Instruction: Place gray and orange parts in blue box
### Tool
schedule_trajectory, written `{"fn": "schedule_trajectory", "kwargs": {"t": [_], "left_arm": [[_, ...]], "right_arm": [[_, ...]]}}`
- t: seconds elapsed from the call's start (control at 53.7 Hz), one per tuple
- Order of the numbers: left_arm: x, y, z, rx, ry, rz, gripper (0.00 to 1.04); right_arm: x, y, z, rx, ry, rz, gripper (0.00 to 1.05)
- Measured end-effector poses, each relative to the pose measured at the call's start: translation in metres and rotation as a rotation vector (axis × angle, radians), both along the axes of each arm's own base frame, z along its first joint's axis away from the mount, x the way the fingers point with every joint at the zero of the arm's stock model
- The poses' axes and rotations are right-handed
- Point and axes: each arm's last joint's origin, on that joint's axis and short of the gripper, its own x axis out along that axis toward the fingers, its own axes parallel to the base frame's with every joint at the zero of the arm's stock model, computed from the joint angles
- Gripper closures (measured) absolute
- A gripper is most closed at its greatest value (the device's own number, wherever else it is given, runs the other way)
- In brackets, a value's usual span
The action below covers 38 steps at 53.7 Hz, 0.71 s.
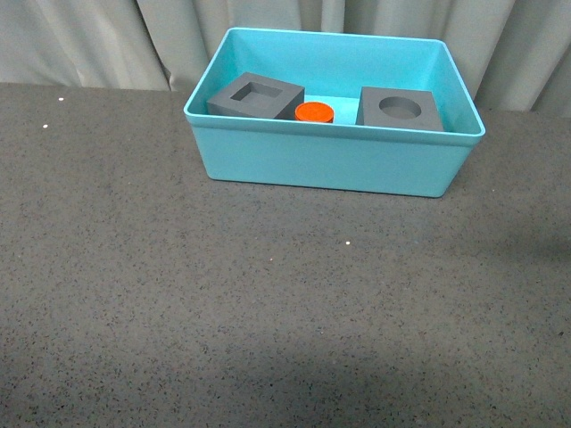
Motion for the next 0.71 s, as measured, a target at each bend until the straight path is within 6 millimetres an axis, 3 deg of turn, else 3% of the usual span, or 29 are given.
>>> {"fn": "schedule_trajectory", "kwargs": {"t": [0.075, 0.447, 0.54, 0.708], "left_arm": [[0.0, 0.0, 0.0, 0.0, 0.0, 0.0, 0.07], [0.0, 0.0, 0.0, 0.0, 0.0, 0.0, 0.07], [0.0, 0.0, 0.0, 0.0, 0.0, 0.0, 0.07], [0.0, 0.0, 0.0, 0.0, 0.0, 0.0, 0.07]], "right_arm": [[-0.016, -0.005, -0.004, 0.0, 0.0, 0.002, 1.04], [-0.063, -0.026, -0.016, 0.002, -0.005, -0.003, 1.04], [-0.074, -0.026, -0.025, 0.002, 0.004, -0.002, 1.04], [-0.086, -0.026, -0.024, 0.002, -0.003, -0.002, 1.04]]}}
